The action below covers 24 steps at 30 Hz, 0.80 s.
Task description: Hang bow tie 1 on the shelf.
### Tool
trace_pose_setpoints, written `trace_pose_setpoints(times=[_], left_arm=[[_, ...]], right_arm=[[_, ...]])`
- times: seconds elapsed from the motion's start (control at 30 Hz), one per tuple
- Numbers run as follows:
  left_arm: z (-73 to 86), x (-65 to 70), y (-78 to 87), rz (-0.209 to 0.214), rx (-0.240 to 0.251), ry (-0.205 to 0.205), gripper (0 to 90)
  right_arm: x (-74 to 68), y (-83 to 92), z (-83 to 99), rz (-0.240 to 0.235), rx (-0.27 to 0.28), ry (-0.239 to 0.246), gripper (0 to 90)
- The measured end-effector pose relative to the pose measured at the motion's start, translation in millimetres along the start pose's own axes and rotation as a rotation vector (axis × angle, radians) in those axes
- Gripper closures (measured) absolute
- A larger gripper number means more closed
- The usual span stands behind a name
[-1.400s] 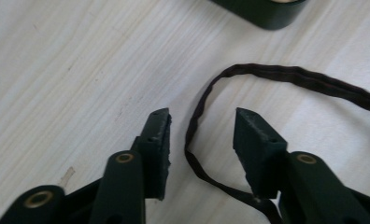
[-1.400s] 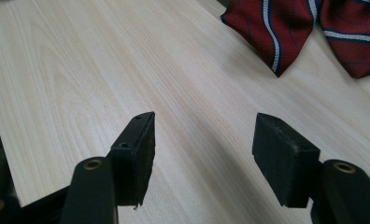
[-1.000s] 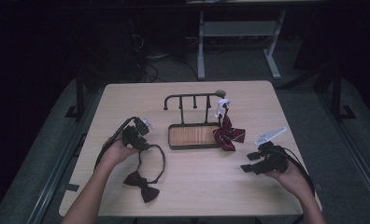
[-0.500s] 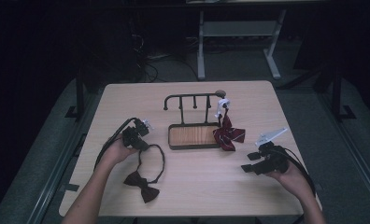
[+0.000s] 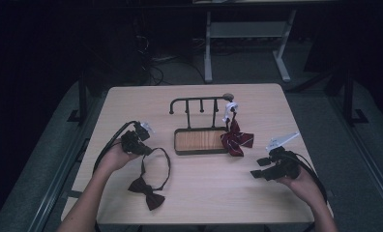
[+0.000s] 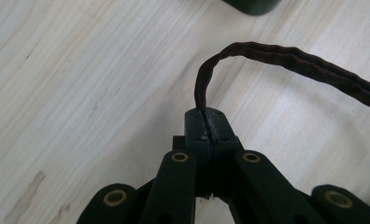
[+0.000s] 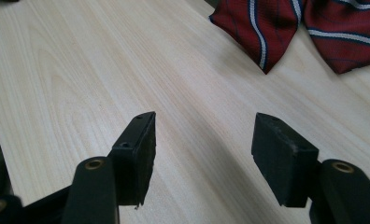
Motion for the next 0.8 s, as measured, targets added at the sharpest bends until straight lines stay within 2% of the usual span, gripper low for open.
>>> trace_pose_setpoints(times=[0.13,0.37,0.5,0.8], left_arm=[[3.8,2.1,6.1,0.007,0.025,0.005,89.4],[4.7,7.3,22.8,-0.011,0.039,-0.035,89.4],[3.8,10.6,32.1,-0.003,0.058,-0.049,89.4],[0.3,16.1,49.5,-0.003,0.060,-0.085,89.4]], right_arm=[[-0.7,1.2,-0.3,0.002,0.007,-0.006,39.8],[0.1,0.4,0.0,0.003,0.008,-0.009,40.0],[0.2,-0.9,0.8,0.003,0.005,-0.009,40.1],[3.8,3.5,2.5,0.009,0.020,-0.025,39.6]])
Point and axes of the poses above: each handheld gripper's, and its own axes: y roughly backward along the jaws, z roughly out of its underside, x roughly to its right, the point moved 4 cm from there along -y, roughly forward along the jaws, and after that the axes turned 4 degrees about -x, right-handed, at the moved point
